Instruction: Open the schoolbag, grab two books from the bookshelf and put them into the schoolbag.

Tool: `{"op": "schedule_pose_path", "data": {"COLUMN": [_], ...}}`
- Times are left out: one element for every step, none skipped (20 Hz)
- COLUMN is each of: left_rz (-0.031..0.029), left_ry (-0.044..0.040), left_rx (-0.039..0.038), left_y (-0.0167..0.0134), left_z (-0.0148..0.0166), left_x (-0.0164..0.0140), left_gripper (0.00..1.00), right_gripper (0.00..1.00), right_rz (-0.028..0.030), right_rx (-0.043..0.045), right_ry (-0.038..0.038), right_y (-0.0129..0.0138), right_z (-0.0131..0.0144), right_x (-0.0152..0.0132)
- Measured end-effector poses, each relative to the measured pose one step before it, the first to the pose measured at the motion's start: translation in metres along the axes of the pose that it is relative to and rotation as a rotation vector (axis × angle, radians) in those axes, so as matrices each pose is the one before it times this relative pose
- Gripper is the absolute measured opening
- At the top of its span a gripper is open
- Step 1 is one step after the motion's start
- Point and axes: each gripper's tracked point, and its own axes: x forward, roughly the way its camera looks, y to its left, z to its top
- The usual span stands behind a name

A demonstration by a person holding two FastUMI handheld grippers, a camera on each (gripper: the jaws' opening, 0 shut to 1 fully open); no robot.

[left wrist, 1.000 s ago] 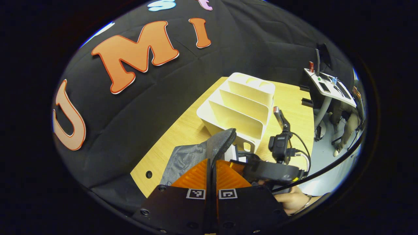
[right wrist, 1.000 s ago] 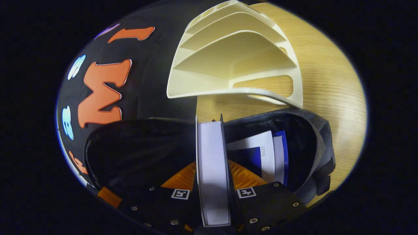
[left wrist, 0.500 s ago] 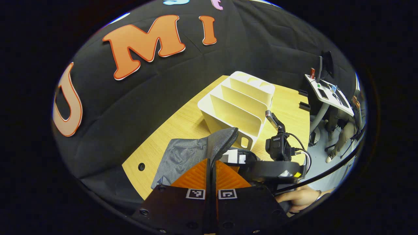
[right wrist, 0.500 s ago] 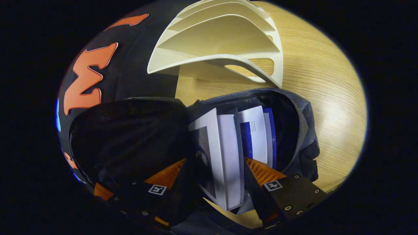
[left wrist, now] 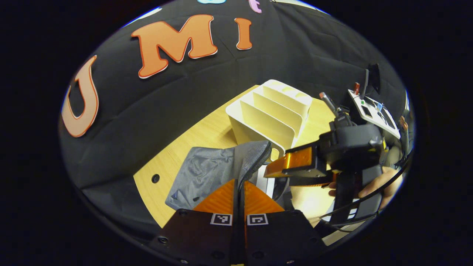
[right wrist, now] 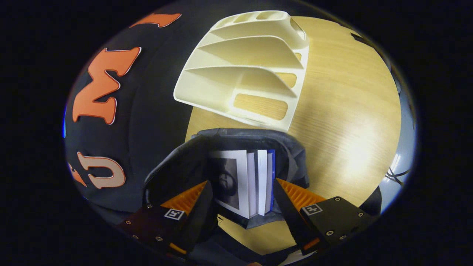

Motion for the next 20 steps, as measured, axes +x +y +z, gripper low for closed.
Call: {"op": "schedule_pose_path", "data": {"left_rz": [-0.01422, -0.00621, 0.00193, 0.01208, 0.00583, -0.00571, -0.00281, 0.00296, 0.01182, 0.00134, 0.02100, 0.02000, 0.02325, 0.03369, 0.02616, 0.03104, 0.03446, 0.03197, 0.02637, 0.02389], "left_ry": [0.00851, 0.00933, 0.01004, 0.00494, 0.01081, 0.01330, 0.01338, 0.01124, 0.01040, 0.00492, 0.00390, 0.00497, 0.00365, -0.00137, -0.00965, -0.01547, -0.02915, -0.03440, -0.03783, -0.04261], "left_rx": [-0.01975, -0.02056, -0.01593, -0.01056, -0.01602, -0.02807, -0.03196, -0.02900, -0.03037, -0.02924, -0.02604, -0.02033, -0.01800, -0.02152, -0.02666, -0.03080, -0.03060, -0.03114, -0.02757, -0.02677], "left_y": [-0.00670, -0.00533, -0.00302, -0.00266, -0.00414, -0.00677, -0.00541, -0.00429, -0.00349, -0.00713, -0.00264, -0.00264, -0.00209, -0.00127, -0.00292, -0.00143, 0.00217, 0.00100, 0.00308, 0.00114], "left_z": [-0.00814, -0.00555, -0.00672, -0.00456, -0.00500, -0.00621, -0.00607, -0.00380, -0.00340, -0.00301, -0.00220, -0.00422, -0.00355, -0.00228, -0.00178, 0.00047, 0.00243, 0.00610, 0.00675, 0.00735], "left_x": [-0.00030, 0.00122, 0.00051, 0.00050, 0.00150, 0.00209, 0.00258, 0.00105, 0.00068, -0.00078, 0.00098, -0.00135, -0.00082, -0.00184, -0.00272, -0.00193, 0.00236, 0.00082, -0.00064, -0.00195], "left_gripper": [0.01, 0.01, 0.01, 0.01, 0.02, 0.04, 0.07, 0.05, 0.14, 0.12, 0.34, 0.39, 0.59, 0.80, 1.00, 1.00, 1.00, 1.00, 1.00, 1.00], "right_gripper": [0.99, 0.99, 0.99, 0.99, 0.99, 0.98, 0.98, 0.99, 0.98, 0.99, 0.99, 0.99, 0.99, 0.98, 0.99, 0.99, 0.99, 0.99, 0.99, 0.99], "right_rz": [-0.00842, -0.00772, -0.00528, -0.00199, -0.00228, 0.00008, -0.00789, -0.01176, -0.00972, -0.01015, -0.00489, -0.00116, 0.00068, 0.00103, 0.00032, -0.00210, 0.00151, 0.00299, 0.00160, 0.00265], "right_rx": [-0.02867, -0.02804, -0.02706, -0.02406, -0.02447, -0.02958, -0.03601, -0.03497, -0.03805, -0.03796, -0.03856, -0.03597, -0.03232, -0.03525, -0.04129, -0.04524, -0.04717, -0.04940, -0.04890, -0.04909], "right_ry": [-0.00623, 0.00603, 0.00516, 0.00615, 0.01033, 0.00566, 0.00680, 0.00874, 0.01063, 0.01278, 0.01696, 0.01185, 0.01089, 0.00996, 0.00464, -0.00140, -0.00729, -0.01348, -0.02128, -0.02748], "right_y": [-0.00234, -0.00261, -0.00244, -0.00196, -0.00143, -0.00185, -0.00412, -0.00449, -0.00447, -0.00440, -0.00452, -0.00307, -0.00215, -0.00313, -0.00338, -0.00393, -0.00261, -0.00265, -0.00212, -0.00191], "right_z": [0.00560, 0.00451, 0.00458, 0.00532, 0.00448, 0.00525, 0.00295, 0.00352, 0.00238, 0.00331, 0.00179, 0.00311, 0.00219, 0.00278, 0.00316, 0.00381, 0.00572, 0.00606, 0.00822, 0.00965], "right_x": [-0.00559, -0.00573, -0.00467, -0.00421, -0.00364, -0.00243, -0.00366, -0.00361, 0.00034, -0.00195, -0.00182, -0.00185, -0.00197, -0.00287, -0.00312, -0.00359, -0.00435, -0.00515, -0.00710, -0.00669]}}
